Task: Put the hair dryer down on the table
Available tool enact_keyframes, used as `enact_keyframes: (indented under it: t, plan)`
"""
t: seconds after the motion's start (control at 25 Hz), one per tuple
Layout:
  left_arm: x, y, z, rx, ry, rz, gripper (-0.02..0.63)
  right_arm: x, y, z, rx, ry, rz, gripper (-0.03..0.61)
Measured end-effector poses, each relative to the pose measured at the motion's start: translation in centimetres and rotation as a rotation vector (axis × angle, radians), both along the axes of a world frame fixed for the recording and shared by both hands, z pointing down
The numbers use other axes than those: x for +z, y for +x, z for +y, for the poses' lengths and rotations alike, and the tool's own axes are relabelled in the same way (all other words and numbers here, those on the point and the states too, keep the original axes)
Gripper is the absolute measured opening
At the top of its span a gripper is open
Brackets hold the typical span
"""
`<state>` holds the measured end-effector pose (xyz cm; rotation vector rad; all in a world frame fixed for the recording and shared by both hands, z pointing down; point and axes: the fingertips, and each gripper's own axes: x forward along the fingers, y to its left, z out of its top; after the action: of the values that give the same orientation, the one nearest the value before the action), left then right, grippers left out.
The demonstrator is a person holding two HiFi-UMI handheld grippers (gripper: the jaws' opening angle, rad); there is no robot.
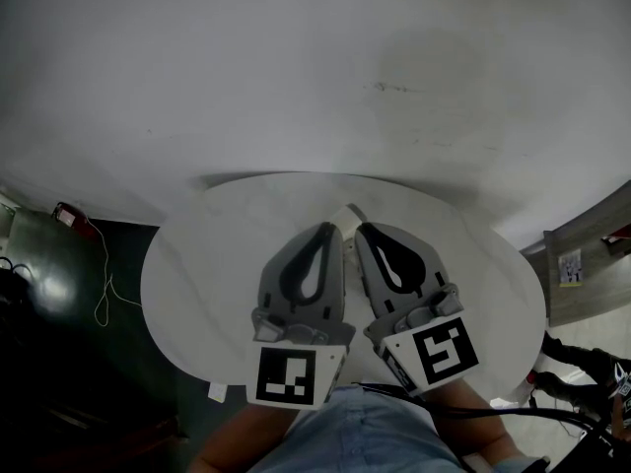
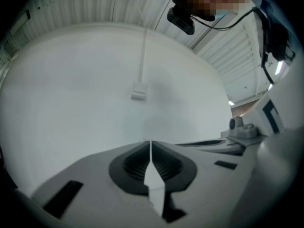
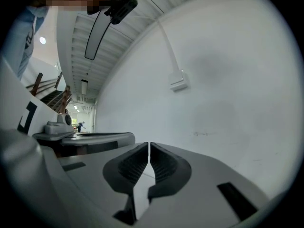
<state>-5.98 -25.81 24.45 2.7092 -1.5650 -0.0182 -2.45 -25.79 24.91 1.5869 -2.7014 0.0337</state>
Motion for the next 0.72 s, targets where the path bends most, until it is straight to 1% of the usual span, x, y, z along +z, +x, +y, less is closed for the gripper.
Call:
enact_keyframes:
  t: [0.12, 0.2, 0.4, 0.72]
  plan:
    - [-0.05, 0.16, 0.1, 0.002, 0.007, -0.002, 0.017, -0.08, 0.12, 0.05, 0.025, 0.01, 0.024, 0.015]
    - [0.1, 0.28, 0.02, 0.004, 0.003, -0.003, 0.017, -0.2, 0.2, 0.01, 0.03, 0.019, 0.018, 0.011]
    - [0.28, 0.27, -0.12, 0.003, 0.0, -0.002, 0.017, -0.18, -0.05, 0.1, -0.004, 0.016, -0.019, 0.012]
    - [0.43, 0.25, -0.15, -0.003, 0.0, -0.009, 0.017, 0.22, -0.32, 0.03, -0.016, 0.01, 0.007, 0.012]
